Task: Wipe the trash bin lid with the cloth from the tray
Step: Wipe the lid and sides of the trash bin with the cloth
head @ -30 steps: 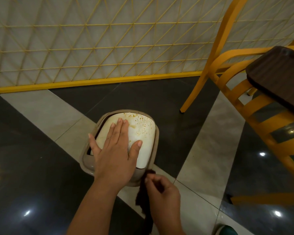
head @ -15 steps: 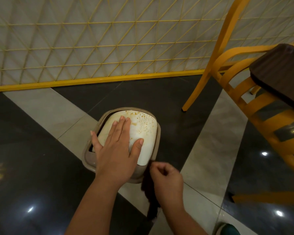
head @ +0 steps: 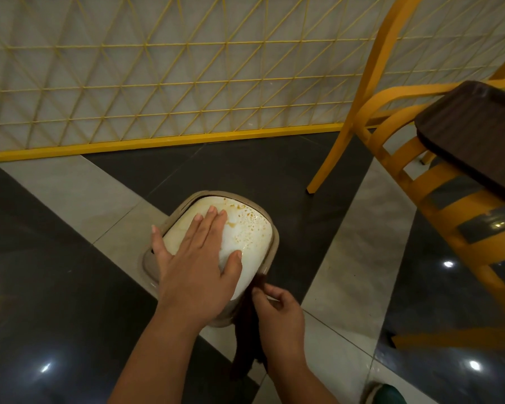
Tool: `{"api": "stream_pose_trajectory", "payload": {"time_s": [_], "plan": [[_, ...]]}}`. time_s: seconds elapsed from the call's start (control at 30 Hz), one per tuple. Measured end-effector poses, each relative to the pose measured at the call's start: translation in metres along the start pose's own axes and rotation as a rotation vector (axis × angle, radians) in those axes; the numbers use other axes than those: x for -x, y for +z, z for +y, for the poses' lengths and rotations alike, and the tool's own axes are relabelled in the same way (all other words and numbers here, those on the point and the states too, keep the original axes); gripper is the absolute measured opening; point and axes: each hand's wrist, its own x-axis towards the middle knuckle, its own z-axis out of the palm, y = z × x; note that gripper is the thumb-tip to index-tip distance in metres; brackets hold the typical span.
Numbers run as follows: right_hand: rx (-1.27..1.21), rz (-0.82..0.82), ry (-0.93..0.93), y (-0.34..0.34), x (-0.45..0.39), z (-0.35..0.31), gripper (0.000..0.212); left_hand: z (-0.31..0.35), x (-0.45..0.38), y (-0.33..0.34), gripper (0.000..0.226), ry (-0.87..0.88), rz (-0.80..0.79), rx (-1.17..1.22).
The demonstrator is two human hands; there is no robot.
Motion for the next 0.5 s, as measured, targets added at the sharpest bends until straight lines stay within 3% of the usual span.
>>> {"api": "stream_pose_trajectory", "payload": {"time_s": [0.17, 0.33, 0.5], "plan": [[0.015, 0.051, -0.010, 0.004, -0.012, -0.012, 0.002, -0.004, 0.004, 0.007, 0.070, 0.010, 0.020, 0.034], [0.052, 0.160, -0.160, 0.005, -0.051, -0.052, 0.003, -0.003, 0.003, 0.010, 0.069, -0.004, 0.035, 0.033], [0.086, 0.089, -0.167, 0.002, -0.016, -0.020, 0.010, 0.002, 0.002, 0.009, 0.072, -0.047, 0.062, 0.047]]}}
